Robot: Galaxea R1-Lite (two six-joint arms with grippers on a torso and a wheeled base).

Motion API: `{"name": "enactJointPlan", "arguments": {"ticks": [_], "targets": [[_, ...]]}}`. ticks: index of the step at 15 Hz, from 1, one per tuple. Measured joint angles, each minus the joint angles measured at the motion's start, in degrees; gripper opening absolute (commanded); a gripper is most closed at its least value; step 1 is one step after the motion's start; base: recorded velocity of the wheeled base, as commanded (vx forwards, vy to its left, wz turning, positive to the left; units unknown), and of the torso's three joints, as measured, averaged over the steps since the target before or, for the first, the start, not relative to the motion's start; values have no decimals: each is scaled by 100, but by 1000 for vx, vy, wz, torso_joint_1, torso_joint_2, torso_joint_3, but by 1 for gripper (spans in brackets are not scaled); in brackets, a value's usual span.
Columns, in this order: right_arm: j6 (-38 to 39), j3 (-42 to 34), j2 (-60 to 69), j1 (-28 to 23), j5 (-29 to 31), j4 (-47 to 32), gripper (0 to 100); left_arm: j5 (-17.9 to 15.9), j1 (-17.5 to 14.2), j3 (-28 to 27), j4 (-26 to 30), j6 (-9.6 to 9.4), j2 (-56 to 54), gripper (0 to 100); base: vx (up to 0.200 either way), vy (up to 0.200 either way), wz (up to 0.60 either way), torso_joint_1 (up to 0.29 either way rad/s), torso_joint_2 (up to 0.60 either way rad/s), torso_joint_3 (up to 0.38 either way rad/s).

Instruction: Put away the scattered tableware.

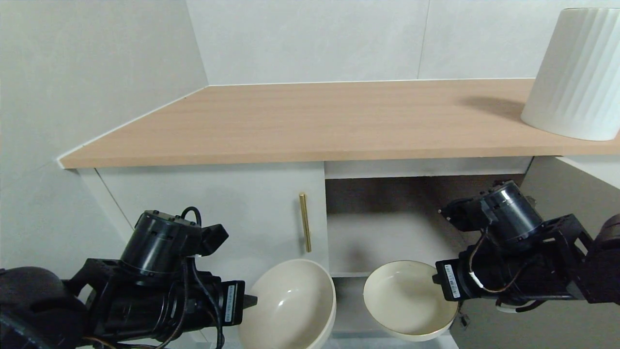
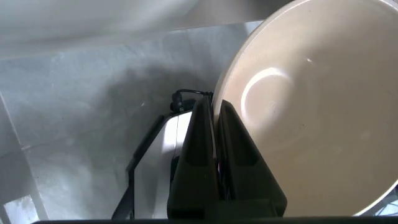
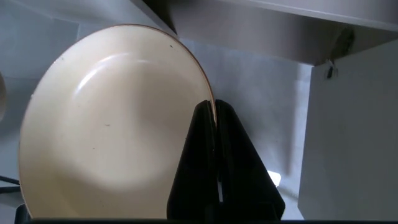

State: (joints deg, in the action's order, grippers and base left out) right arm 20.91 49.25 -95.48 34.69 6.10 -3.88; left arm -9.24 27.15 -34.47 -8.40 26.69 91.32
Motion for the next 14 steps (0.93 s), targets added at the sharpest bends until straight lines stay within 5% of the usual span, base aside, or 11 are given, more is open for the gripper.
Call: {"name": "enactJointPlan", "arguments": {"ticks": [7,14], "targets": [[41,-11,-1130,-118,20,1090,0,0,-2,11,0,0,18,0,0,0,0,0,0,0],[74,33,-3018,-571,413,3604,0,0,2,17,-2,0,68,0,0,0,0,0,0,0]]}}
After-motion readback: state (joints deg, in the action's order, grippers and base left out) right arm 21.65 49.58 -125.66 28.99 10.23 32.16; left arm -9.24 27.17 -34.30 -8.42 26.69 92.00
